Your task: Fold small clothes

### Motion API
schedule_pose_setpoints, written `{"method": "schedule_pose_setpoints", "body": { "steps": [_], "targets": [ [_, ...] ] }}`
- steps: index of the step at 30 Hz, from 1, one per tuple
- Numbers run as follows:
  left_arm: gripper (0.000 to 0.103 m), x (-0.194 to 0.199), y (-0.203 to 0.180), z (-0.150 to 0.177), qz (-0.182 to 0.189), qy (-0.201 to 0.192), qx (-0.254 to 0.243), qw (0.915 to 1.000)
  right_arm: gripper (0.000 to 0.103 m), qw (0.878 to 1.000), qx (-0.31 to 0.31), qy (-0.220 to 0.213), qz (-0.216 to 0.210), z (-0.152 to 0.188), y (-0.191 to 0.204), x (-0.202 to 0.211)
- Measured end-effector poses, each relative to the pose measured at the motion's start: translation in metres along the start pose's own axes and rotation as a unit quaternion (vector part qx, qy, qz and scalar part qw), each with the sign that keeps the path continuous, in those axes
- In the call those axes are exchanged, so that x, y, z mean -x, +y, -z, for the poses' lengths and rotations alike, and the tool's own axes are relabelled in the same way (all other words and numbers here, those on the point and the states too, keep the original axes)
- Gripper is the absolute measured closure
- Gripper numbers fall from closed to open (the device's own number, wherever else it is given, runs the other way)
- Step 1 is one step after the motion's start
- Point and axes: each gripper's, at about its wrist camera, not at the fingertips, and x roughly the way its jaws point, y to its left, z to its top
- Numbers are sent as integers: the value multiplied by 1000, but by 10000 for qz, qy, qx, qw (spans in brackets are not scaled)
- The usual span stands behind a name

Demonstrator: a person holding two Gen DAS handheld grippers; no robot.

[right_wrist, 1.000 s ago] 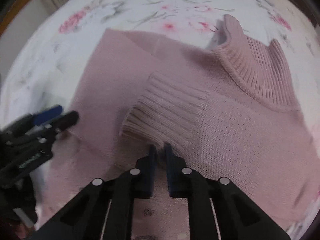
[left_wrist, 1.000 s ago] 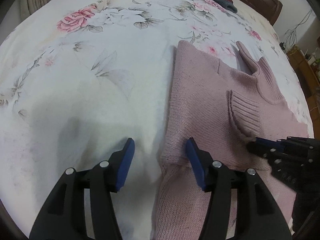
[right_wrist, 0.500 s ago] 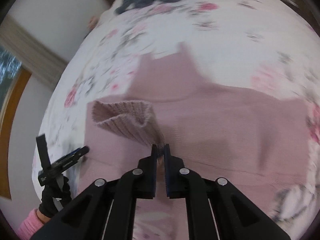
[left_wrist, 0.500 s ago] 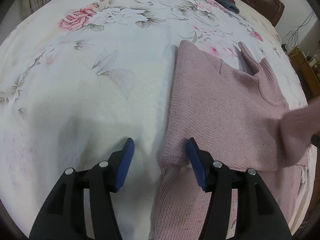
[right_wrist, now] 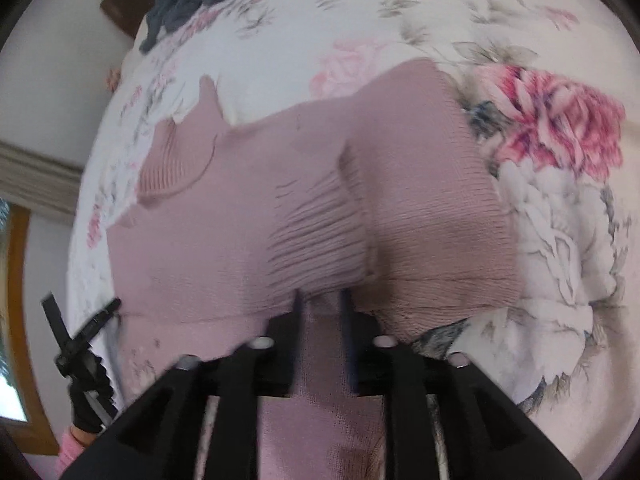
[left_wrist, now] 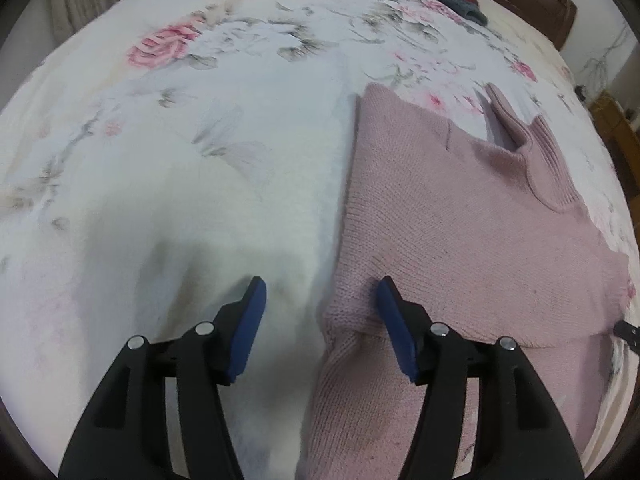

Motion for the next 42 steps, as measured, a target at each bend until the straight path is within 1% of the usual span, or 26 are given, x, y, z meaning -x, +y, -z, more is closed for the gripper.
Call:
{"method": "schedule_pose_setpoints", "body": {
  "steps": [1, 3, 5, 6, 7, 9, 10, 12, 15, 17, 19, 23, 24, 25, 26, 27, 28, 30, 31, 32, 34, 36, 39, 40, 41, 42],
  "targets": [
    [47, 6, -6, 0, 80, -89, -46, 9999, 58, 9998, -103, -41, -135, -1, -3, 1],
    [47, 17, -25, -2, 173, -244, -281, 9992, 57, 9992, -286, -79, -279, -6, -10, 0],
    [45, 21, -45, -3, 374, -247, -490, 9978, 58, 9988, -395, -36, -294, -13, -13, -5],
    [44, 20, -54, -3, 466, -205, -564, 9971, 63, 9984, -461, 52, -325, -15, -14, -11],
    [44, 19, -62, -2, 525, -166, -626, 9965, 76, 9982, -496, 112, -327, -17, -16, -14],
    [43, 13, -75, -1, 575, -72, -771, 9953, 90, 9984, -455, 138, -313, -19, -14, -15],
    [43, 8, -80, -1, 552, -16, -831, 9950, 92, 9984, -424, 115, -353, -19, -15, -11],
    [43, -3, -85, 1, 421, 85, -943, 9946, 93, 9989, -309, 66, -344, -16, -16, -4],
    [43, -20, -77, 5, 254, 275, -881, 9954, 93, 9998, -105, 139, -132, -12, -18, -4],
    [43, -24, -69, 7, 367, 300, -755, 9960, 93, 9998, -48, 210, -32, -8, -19, -10],
    [43, -24, -66, 8, 474, 262, -748, 9957, 92, 9997, -76, 231, -40, -7, -22, -14],
    [43, -24, -68, 8, 431, 263, -880, 9948, 91, 9997, -68, 206, -114, -6, -24, -13],
    [43, -23, -70, 8, 405, 257, -889, 9949, 88, 9998, -28, 195, -78, -5, -24, -10],
    [43, -21, -70, 7, 386, 240, -878, 9951, 85, 9999, 65, 144, 18, -3, -22, -5],
    [43, -17, -71, 6, 386, 206, -861, 9953, 84, 9997, 169, 36, 188, -1, -20, 2],
    [43, -12, -74, 6, 454, 139, -846, 9953, 83, 9981, 397, -193, 438, 1, -11, 13],
    [43, -8, -77, 7, 512, 82, -840, 9951, 82, 9953, 671, -418, 567, 4, 0, 23],
    [42, -2, -85, 5, 602, -35, -845, 9946, 79, 9892, 1062, -766, 655, 7, 19, 39],
    [42, -1, -89, 4, 642, -52, -854, 9943, 76, 9873, 1199, -865, 581, 7, 29, 43],
    [42, -1, -93, 3, 665, -56, -868, 9940, 75, 9872, 1263, -838, 497, 7, 34, 42],
    [42, -5, -102, 4, 700, 9, -911, 9934, 74, 9880, 1363, -643, 339, 5, 45, 33],
    [42, -10, -105, 6, 661, 74, -968, 9931, 74, 9874, 1442, -466, 448, 4, 49, 17],
    [42, -23, -100, 10, 434, 211, -1016, 9936, 74, 9900, 1277, -219, 565, 2, 37, -3],
    [42, -27, -96, 12, 391, 249, -1018, 9937, 76, 9908, 1191, -125, 626, 2, 30, -9],
    [42, -29, -93, 14, 399, 246, -1044, 9934, 76, 9914, 1140, -60, 645, 3, 26, -14],
    [42, -29, -90, 15, 434, 187, -1117, 9926, 76, 9928, 1076, 14, 524, 3, 19, -19]
  ]
}}
